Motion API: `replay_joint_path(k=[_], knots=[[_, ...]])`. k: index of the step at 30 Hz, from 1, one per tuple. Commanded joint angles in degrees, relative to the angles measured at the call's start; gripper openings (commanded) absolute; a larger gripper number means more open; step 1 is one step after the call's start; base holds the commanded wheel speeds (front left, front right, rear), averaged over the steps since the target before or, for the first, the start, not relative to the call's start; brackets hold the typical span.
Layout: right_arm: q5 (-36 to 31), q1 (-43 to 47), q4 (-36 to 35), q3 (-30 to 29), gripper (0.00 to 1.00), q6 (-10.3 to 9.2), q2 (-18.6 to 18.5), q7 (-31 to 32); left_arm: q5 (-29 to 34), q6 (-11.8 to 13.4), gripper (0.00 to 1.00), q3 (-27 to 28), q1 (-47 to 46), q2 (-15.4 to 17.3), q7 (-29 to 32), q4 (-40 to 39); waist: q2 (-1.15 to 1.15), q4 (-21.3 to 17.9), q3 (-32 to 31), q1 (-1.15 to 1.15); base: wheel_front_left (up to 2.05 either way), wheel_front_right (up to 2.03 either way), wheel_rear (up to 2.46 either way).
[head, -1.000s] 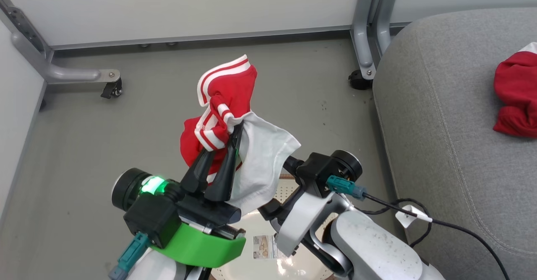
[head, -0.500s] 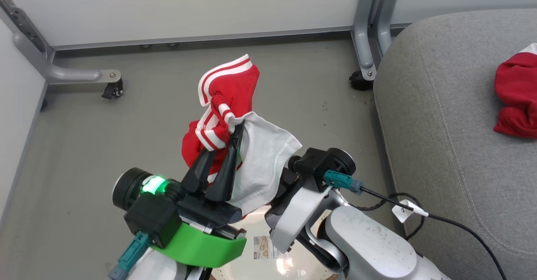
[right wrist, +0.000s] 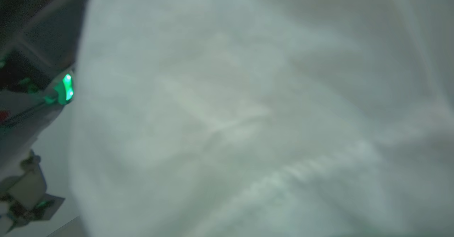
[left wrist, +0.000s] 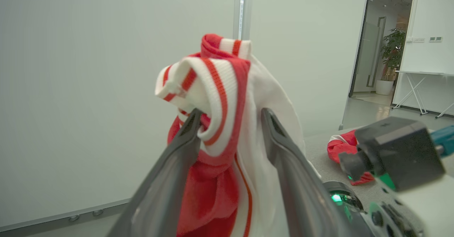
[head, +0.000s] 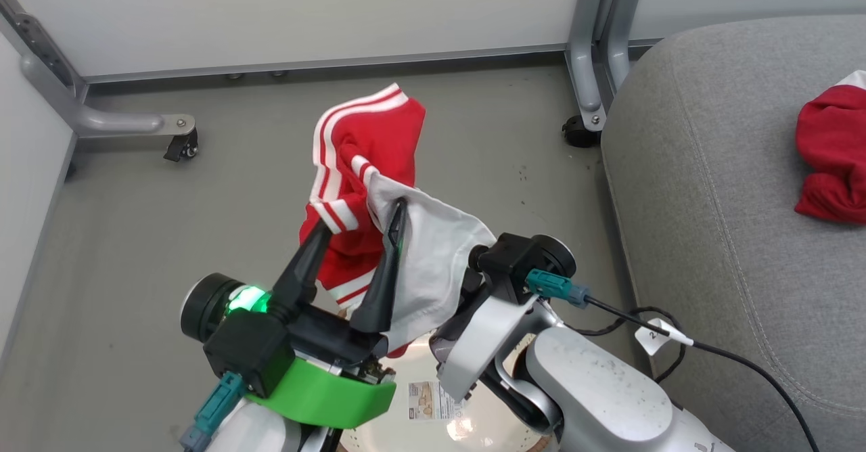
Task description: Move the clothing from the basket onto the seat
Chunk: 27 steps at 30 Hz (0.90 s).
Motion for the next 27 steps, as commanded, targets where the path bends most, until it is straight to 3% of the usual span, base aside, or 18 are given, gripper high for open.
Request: replay_joint_path(k=[1,16,27], knots=[[0.0,-1.2,0.2,-0.3,0.00,0.00,0.0,-0.5,0.7,0.3,1.00,0.0,0.1,0.7,0.2,0.1,0.00,0.0,0.0,0.00,0.00,0.00,0.00],[-1.8,-1.8,2.1,-5.2,0.00,0.00,-0.4,-0.8,1.2,-0.5,1.00,-2.7,5.4,6.3,6.8,1.8,0.00,0.6,-0.3,0.00,0.00,0.00,0.00],[-2.5,0.3,2.7,-7.9,0.00,0.00,-0.8,-0.7,1.0,-1.3,1.00,-4.9,6.7,6.5,6.9,4.6,0.00,-0.4,-0.2,0.00,0.00,0.00,0.00]])
